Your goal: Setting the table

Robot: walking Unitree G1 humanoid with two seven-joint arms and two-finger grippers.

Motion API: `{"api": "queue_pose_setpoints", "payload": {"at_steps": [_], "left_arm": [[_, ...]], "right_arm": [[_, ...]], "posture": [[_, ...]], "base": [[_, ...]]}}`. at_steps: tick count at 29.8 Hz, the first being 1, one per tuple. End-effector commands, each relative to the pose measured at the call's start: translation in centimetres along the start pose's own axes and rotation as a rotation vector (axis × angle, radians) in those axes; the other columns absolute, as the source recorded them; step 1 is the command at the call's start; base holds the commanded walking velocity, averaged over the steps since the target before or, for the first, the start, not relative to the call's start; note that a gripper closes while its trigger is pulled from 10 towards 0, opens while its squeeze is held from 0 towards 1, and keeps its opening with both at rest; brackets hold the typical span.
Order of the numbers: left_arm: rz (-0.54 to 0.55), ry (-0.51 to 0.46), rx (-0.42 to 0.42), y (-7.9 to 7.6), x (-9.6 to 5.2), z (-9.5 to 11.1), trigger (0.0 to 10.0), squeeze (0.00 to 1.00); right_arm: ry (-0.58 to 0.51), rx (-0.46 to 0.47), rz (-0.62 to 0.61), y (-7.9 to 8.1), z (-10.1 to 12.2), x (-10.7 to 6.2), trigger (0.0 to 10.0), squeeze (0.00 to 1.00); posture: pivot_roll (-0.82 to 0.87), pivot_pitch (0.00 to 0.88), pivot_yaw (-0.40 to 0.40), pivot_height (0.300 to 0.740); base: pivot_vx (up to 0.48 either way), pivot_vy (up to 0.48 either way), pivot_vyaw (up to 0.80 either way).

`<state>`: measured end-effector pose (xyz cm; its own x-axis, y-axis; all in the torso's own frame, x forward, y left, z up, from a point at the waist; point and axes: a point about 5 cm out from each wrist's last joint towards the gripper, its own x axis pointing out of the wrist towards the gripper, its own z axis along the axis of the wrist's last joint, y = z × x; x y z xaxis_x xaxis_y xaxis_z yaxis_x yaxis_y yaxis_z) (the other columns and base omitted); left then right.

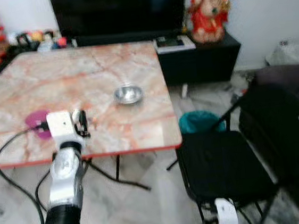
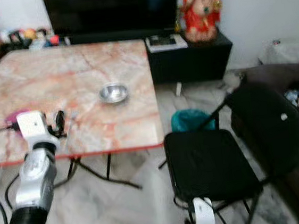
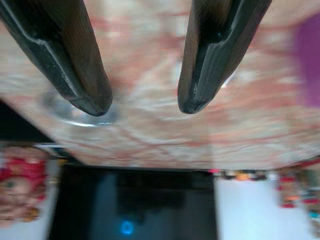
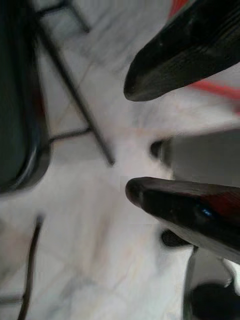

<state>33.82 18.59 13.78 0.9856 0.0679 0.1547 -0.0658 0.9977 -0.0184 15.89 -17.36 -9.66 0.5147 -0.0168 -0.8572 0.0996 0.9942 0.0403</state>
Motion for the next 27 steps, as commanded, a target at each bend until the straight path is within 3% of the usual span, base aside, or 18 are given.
{"api": "queue_pose_setpoints", "payload": {"at_steps": [1, 10, 14, 27], "left_arm": [[0.007, -0.022, 0.011, 0.62, 0.27, 0.71, 10.0, 0.0], [0.007, -0.026, 0.013, 0.72, 0.22, 0.86, 10.0, 0.0], [0.005, -0.028, 0.013, 0.62, 0.28, 0.99, 10.0, 0.0], [0.007, -0.04, 0.003, 0.52, 0.43, 1.44, 10.0, 0.0]], "right_arm": [[-0.029, 0.001, 0.003, 0.22, 1.02, 0.15, 10.0, 0.0], [-0.035, 0.002, 0.012, 0.29, 0.98, 0.14, 10.0, 0.0], [-0.04, -0.064, -0.001, 0.15, 1.16, 0.14, 10.0, 0.0], [-0.033, -0.018, 0.004, 0.3, 1.09, 0.16, 10.0, 0.0]], "posture": [[0.03, 0.0, -0.034, 0.74], [0.04, 0.0, -0.033, 0.74], [0.04, 0.0, -0.033, 0.74], [0.04, 0.0, -0.035, 0.74]], "base": [[0.36, 0.0, 0.0], [0.363, 0.0, 0.0], [0.36, 0.0, 0.0], [0.361, 0.0, 0.04]]}}
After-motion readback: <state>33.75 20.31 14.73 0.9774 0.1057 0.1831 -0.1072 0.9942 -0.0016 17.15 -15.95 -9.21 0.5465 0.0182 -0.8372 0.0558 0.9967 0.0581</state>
